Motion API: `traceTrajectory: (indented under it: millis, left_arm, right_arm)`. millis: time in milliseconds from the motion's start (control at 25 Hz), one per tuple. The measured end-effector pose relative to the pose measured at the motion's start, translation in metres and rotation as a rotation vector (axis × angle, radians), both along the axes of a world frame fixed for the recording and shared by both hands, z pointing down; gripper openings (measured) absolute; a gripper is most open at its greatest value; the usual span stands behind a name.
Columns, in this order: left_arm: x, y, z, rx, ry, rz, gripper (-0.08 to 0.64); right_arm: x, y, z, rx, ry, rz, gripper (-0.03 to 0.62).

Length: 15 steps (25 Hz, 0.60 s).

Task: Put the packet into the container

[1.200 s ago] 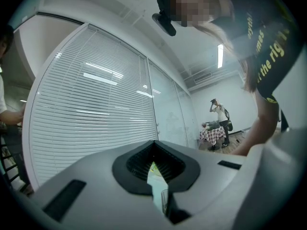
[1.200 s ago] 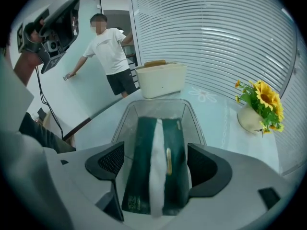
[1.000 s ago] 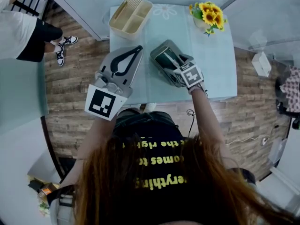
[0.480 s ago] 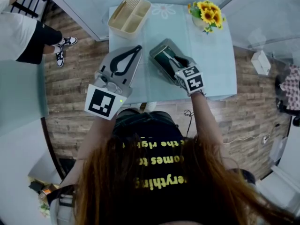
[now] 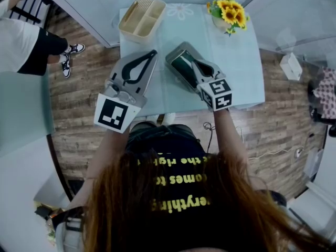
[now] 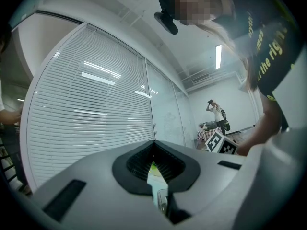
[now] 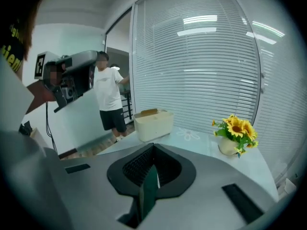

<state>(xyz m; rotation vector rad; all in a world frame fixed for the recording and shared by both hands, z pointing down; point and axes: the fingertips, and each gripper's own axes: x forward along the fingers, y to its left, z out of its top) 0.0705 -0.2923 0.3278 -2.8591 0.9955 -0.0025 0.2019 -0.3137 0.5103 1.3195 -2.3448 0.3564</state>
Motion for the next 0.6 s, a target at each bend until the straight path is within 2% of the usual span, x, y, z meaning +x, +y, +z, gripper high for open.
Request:
traceTrajectory:
  millis: [240, 600]
  left_arm:
    - [0.004, -0.001, -0.002, -0.002, 0.019, 0.017, 0.002]
    - [0.013, 0.003, -0.01, 0.018, 0.023, 0.051, 0.002]
  right_arm:
    - [-0.01, 0.002, -0.061, 0.146, -0.136, 0.001, 0.023]
    - [-0.016, 0.019, -0.151, 0.354, -0.214, 0.026, 0.023]
